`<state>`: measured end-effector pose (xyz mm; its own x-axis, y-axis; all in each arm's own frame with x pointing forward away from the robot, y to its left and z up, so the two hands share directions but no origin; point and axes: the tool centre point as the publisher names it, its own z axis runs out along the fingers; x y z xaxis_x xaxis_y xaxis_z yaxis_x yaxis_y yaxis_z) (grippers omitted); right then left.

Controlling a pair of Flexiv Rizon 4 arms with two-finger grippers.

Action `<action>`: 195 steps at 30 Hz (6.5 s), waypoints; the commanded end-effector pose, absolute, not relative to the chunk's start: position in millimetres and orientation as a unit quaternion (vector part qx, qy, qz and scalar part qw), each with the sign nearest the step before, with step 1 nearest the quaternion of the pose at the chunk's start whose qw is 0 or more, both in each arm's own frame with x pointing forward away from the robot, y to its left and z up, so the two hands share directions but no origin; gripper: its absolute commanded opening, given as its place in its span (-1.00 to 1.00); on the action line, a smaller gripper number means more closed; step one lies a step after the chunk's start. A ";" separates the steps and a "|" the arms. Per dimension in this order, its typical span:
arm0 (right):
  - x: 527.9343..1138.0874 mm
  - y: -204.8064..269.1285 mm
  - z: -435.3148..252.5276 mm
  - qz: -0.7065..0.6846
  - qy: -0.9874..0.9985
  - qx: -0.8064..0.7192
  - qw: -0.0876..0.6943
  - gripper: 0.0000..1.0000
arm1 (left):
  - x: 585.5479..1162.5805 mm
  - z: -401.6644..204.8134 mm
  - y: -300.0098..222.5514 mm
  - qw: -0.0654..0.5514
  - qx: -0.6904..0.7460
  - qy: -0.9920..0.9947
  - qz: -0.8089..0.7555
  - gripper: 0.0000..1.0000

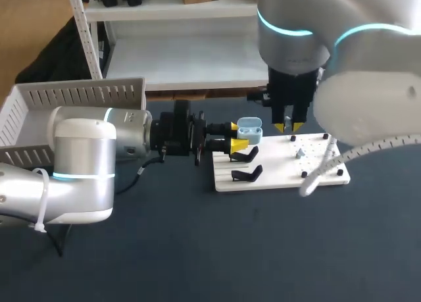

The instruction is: Pick up each earbud case from the left stands, insert the matching earbuds, close the lid, and place the case in the box.

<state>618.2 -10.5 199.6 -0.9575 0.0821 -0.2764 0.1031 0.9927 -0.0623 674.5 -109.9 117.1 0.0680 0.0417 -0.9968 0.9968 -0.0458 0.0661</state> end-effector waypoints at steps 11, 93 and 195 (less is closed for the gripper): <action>623.4 -4.4 204.4 -0.016 0.983 0.146 0.109 -1.00 | 674.8 116.3 -110.0 0.496 0.537 0.482 -0.483 -1.00; 653.0 40.1 200.6 -0.071 0.910 0.409 -0.011 -1.00 | 674.8 116.3 -110.0 0.496 0.537 0.482 -0.483 -1.00; 666.7 48.4 161.7 -0.081 0.913 0.399 -0.027 -0.65 | 674.8 116.3 -110.0 0.496 0.537 0.482 -0.483 -1.00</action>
<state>663.9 45.6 161.7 -0.6810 0.7321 -0.0166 0.7243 0.6701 -0.1625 674.8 -109.1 116.8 0.0679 0.0423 -0.9968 0.9968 -0.0449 0.0660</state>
